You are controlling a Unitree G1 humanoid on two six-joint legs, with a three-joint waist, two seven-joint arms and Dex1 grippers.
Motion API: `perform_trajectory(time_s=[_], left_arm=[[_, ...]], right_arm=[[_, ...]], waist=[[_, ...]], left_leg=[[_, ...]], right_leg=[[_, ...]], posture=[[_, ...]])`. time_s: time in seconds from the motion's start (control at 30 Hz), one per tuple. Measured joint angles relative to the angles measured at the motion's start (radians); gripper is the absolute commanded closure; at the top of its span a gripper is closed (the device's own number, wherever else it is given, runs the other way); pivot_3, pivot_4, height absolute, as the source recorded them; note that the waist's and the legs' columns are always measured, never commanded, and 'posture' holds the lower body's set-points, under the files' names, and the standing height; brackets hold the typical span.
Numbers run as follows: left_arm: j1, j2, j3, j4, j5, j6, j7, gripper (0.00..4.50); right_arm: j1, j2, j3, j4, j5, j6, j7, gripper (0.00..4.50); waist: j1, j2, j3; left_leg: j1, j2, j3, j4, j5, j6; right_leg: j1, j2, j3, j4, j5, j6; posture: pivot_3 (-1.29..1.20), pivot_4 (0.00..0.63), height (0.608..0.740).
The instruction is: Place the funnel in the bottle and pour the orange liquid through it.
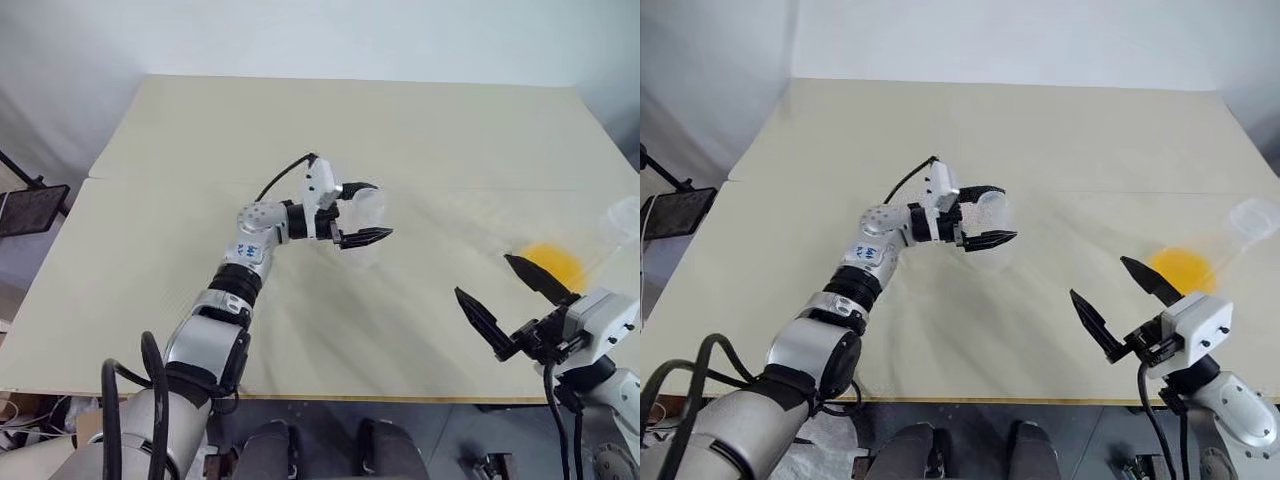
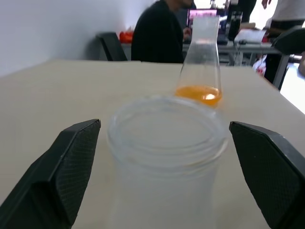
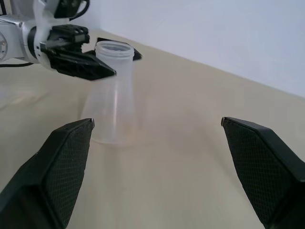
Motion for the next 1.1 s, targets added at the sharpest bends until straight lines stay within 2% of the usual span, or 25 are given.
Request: perform_trajectory(time_s=[0.23,0.43,0.6,0.7,0.77,0.97,1.1], left_arm=[[0.037,0.107,0.077,-0.130,-0.082,0.084,-0.102,0.03],[0.188,0.223,0.135,-0.335,-0.136,0.211,-0.086,0.03],[0.423,0.337,0.208,-0.609,-0.188,0.348,-0.004,0.03],[0.617,0.409,0.277,-0.761,-0.214,0.399,0.043,0.03],[0.793,0.452,0.366,-0.844,-0.214,0.396,0.073,0.03],[1.216,0.465,0.624,-0.976,-0.234,0.382,0.146,0.03],[1.331,0.461,0.672,-1.015,-0.263,0.387,0.152,0.03]], right_arm=[[-0.050,-0.017,0.028,0.034,0.000,0.008,0.016,0.00],[-0.111,-0.030,0.072,0.092,0.001,0.008,0.065,0.00],[-0.221,-0.062,0.155,0.145,0.009,0.012,0.157,0.00],[-0.294,-0.081,0.205,0.182,0.023,0.021,0.231,0.00],[-0.361,-0.100,0.250,0.222,0.026,0.029,0.294,0.00],[-0.503,-0.107,0.328,0.315,0.030,0.032,0.423,0.00],[-0.508,-0.109,0.364,0.319,0.029,0.032,0.478,0.00]], waist=[[0.003,0.000,0.000],[-0.006,0.000,0.000],[-0.023,0.000,0.000],[-0.026,0.000,0.000],[-0.032,0.000,0.000],[-0.024,0.000,0.000],[0.000,0.000,0.000]], left_leg=[[0.000,0.000,-0.002,0.001,0.000,0.000],[0.000,0.001,-0.002,0.001,0.000,0.000],[0.001,0.004,-0.004,0.000,0.000,0.000],[0.001,0.005,-0.005,0.000,0.000,0.000],[0.002,0.005,-0.004,-0.001,0.000,0.000],[0.002,0.006,-0.006,0.000,-0.001,-0.001],[0.002,0.003,-0.009,0.001,-0.001,-0.001]], right_leg=[[0.001,0.000,-0.001,0.000,0.000,0.000],[0.000,0.000,-0.001,0.001,0.000,0.000],[0.001,0.000,-0.001,0.003,0.000,0.000],[0.001,-0.001,-0.001,0.003,0.000,0.000],[0.001,-0.002,-0.001,0.002,0.000,0.000],[0.002,-0.003,-0.002,0.001,0.000,-0.001],[0.005,-0.006,-0.003,0.001,0.000,-0.001]], posture=[[0.00,0.150,0.740],[0.00,0.150,0.740],[0.00,0.150,0.740],[0.00,0.150,0.740],[0.00,0.150,0.740],[0.00,0.150,0.740],[0.00,0.150,0.740]])
